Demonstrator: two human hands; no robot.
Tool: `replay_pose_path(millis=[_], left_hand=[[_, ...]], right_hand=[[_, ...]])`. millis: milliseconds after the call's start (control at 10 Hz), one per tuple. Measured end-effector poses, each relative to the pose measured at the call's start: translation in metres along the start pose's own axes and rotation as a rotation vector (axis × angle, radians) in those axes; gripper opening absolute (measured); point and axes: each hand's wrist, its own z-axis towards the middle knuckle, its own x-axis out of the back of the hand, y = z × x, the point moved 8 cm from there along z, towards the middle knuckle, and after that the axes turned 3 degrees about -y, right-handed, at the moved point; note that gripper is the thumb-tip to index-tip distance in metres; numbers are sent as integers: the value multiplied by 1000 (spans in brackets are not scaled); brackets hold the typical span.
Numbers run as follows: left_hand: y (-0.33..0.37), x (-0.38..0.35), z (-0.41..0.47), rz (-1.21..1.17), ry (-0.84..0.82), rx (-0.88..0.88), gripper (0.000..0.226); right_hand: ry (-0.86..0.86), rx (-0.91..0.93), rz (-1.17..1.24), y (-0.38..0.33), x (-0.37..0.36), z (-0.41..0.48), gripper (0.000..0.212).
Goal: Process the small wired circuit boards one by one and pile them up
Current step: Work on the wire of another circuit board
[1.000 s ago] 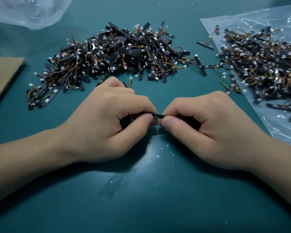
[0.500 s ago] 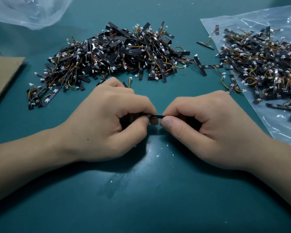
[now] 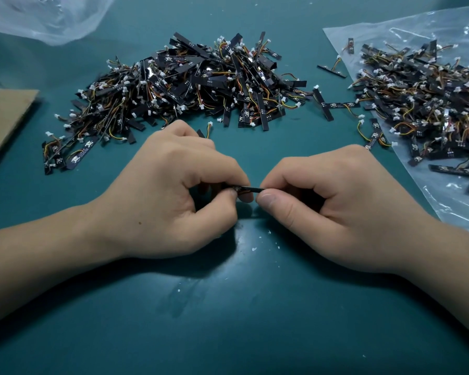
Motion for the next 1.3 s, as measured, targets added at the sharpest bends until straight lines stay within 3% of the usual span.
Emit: replay_pose_path(millis=[400, 700, 900, 1300], left_hand=[[-1, 3, 1, -73, 33, 12, 25], [-3, 0, 1, 2, -8, 1, 10], [6, 2, 4, 12, -10, -62, 33], [18, 13, 6, -5, 64, -92, 36]], right_hand=[[3, -3, -5, 0, -1, 0, 20], [-8, -11, 4, -1, -1, 1, 17], [-25, -60, 2, -1, -2, 2, 17], [-63, -150, -163, -10, -5, 6, 25]])
